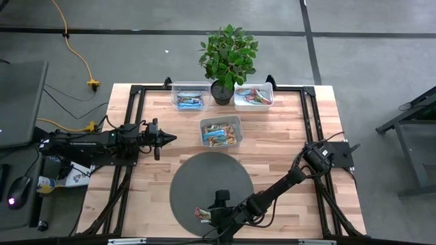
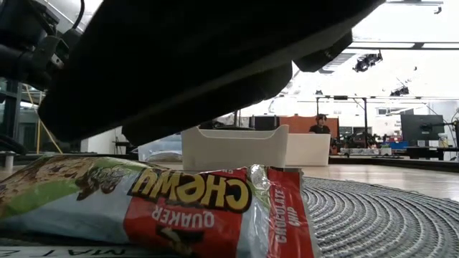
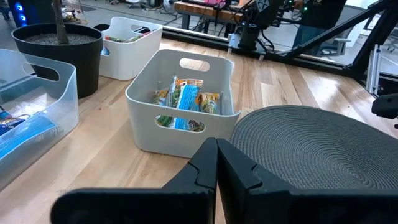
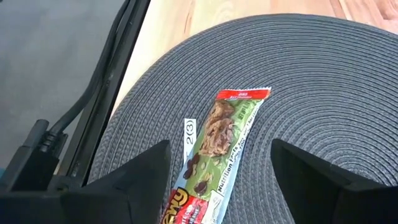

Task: Pick and place Granola Bars by type
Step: Put the red granola bar into the white bin

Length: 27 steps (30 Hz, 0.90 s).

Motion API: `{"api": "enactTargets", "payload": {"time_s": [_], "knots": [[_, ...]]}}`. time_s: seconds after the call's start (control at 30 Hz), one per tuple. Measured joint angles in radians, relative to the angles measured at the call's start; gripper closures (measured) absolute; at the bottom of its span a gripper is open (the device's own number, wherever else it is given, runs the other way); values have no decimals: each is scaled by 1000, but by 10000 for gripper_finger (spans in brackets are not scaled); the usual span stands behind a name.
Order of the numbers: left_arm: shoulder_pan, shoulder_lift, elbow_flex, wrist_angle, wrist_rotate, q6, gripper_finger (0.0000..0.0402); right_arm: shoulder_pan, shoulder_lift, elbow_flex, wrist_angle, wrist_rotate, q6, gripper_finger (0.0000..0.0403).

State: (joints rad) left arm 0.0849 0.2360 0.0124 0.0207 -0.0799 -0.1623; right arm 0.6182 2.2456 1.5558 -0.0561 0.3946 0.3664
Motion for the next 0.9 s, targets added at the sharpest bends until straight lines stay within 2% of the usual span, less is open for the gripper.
{"api": "enactTargets", "payload": {"time_s": [0.67,0.9], "knots": [[0,0,0,0,0,0,401,25,66,0,21,-5,70,143],[0,0,0,0,-1,0,401,24,66,1,-11,7,68,183]]}}
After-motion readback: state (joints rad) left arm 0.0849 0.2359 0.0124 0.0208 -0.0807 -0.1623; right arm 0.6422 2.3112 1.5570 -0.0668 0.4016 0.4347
